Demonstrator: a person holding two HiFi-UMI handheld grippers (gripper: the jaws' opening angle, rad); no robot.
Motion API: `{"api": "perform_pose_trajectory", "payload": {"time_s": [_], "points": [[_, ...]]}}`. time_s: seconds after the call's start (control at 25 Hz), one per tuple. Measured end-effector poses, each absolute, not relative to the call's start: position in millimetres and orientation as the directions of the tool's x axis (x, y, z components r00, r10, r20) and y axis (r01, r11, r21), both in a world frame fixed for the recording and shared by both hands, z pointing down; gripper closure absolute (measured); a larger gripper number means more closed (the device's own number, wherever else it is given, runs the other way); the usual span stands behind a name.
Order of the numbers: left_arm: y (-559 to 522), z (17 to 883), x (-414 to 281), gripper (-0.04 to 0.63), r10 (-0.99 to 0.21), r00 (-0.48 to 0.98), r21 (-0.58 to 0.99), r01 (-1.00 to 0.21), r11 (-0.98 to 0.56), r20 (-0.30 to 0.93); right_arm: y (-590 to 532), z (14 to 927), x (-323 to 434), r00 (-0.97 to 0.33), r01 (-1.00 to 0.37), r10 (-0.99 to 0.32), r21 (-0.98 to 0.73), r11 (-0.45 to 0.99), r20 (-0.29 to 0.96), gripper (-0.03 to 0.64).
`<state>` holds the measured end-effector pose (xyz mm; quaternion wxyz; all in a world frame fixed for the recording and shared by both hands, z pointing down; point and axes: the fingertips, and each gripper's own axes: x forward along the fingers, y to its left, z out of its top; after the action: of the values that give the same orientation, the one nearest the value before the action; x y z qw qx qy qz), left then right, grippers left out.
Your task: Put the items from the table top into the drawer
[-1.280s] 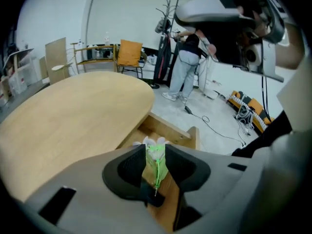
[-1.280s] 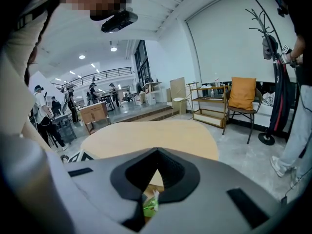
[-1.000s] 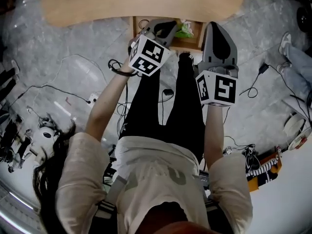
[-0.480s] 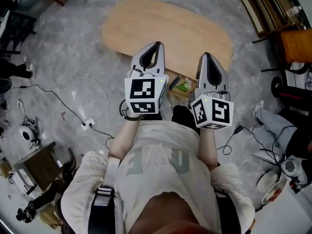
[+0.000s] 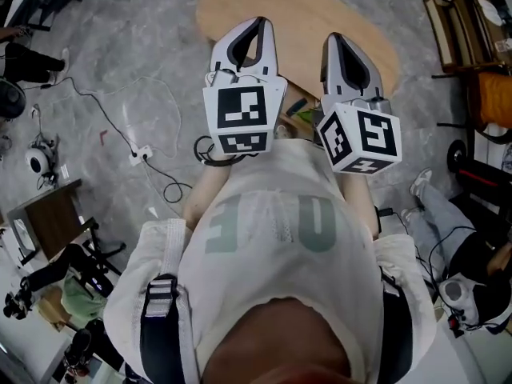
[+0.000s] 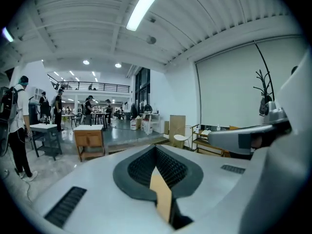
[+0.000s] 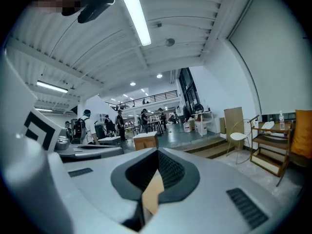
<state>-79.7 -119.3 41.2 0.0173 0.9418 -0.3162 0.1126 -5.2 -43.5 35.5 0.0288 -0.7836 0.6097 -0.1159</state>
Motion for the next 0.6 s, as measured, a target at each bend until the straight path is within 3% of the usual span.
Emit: {"api": "perform_pose_trajectory", "payload": {"time_s": [0.28, 0.6], "points": [[-113.3, 60.4, -87.0, 0.588, -0.611, 0.738, -0.021, -0.632, -0.774, 0.285, -43.8, 57.3, -2.6, 0.19, -0.95, -0.962, -0.211, -0.231, 0.197, 0.612], [-121.4, 55.5, -90.6, 0.588, -0.619, 0.737, -0.015, -0.639, -0.769, 0.273, -49.4, 52.8, -4.6, 0.189, -0.959, -0.964, -0.177, -0.222, 0.186, 0.612]]}}
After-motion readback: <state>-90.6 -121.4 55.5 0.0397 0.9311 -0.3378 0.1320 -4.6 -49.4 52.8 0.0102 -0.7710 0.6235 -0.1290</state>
